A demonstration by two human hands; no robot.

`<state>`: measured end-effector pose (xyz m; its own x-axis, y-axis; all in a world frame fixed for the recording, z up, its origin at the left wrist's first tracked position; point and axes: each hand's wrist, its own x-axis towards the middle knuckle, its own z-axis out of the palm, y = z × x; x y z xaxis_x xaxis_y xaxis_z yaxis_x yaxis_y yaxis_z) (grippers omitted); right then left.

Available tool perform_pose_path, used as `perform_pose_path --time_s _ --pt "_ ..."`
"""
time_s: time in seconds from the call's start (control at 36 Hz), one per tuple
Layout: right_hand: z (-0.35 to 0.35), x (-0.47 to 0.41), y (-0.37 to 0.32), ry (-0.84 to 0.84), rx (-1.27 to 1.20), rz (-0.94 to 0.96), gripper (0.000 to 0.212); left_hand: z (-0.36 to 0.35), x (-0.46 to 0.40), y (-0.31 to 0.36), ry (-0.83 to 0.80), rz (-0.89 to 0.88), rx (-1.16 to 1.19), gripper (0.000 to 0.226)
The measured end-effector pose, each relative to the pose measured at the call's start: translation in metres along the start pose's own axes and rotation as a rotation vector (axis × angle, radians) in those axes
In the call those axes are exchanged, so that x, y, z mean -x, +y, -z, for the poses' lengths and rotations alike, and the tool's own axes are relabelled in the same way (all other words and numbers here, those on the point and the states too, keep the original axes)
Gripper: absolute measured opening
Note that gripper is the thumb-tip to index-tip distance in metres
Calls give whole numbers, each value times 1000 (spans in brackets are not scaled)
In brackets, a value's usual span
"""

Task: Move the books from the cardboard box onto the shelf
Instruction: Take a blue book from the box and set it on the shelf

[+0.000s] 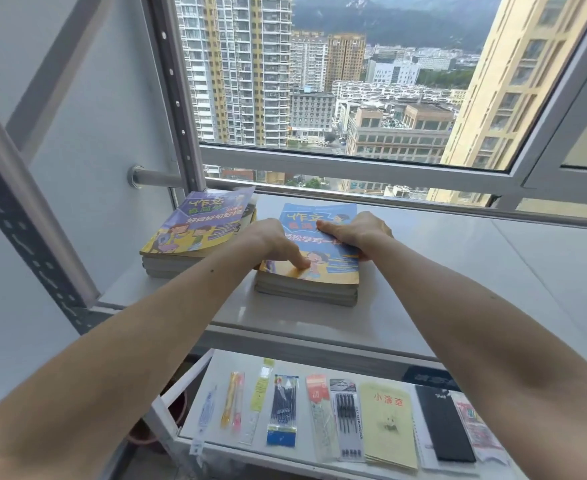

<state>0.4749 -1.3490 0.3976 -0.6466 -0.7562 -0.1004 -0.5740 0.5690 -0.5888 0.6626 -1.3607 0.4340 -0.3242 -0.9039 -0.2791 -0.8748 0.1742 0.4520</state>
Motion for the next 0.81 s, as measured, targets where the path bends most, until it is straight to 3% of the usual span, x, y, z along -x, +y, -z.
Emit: perform_pose_path --time_s 0.22,0.36,0.47,0.61,0.81 --pt "-9 5 -9 12 -25 -21 73 2 -2 -4 20 -21 -23 58" --pt "-10 10 -9 3 -2 -38 84 2 -2 -3 29 -34 -71 52" --pt "-4 16 -7 -33 23 -11 73 5 2 6 89 -98 -263 48" --pt "29 17 15 100 139 50 68 10 12 33 218 -203 -498 47" --pt "100 32 93 169 314 1 29 -16 21 108 183 -434 -581 44"
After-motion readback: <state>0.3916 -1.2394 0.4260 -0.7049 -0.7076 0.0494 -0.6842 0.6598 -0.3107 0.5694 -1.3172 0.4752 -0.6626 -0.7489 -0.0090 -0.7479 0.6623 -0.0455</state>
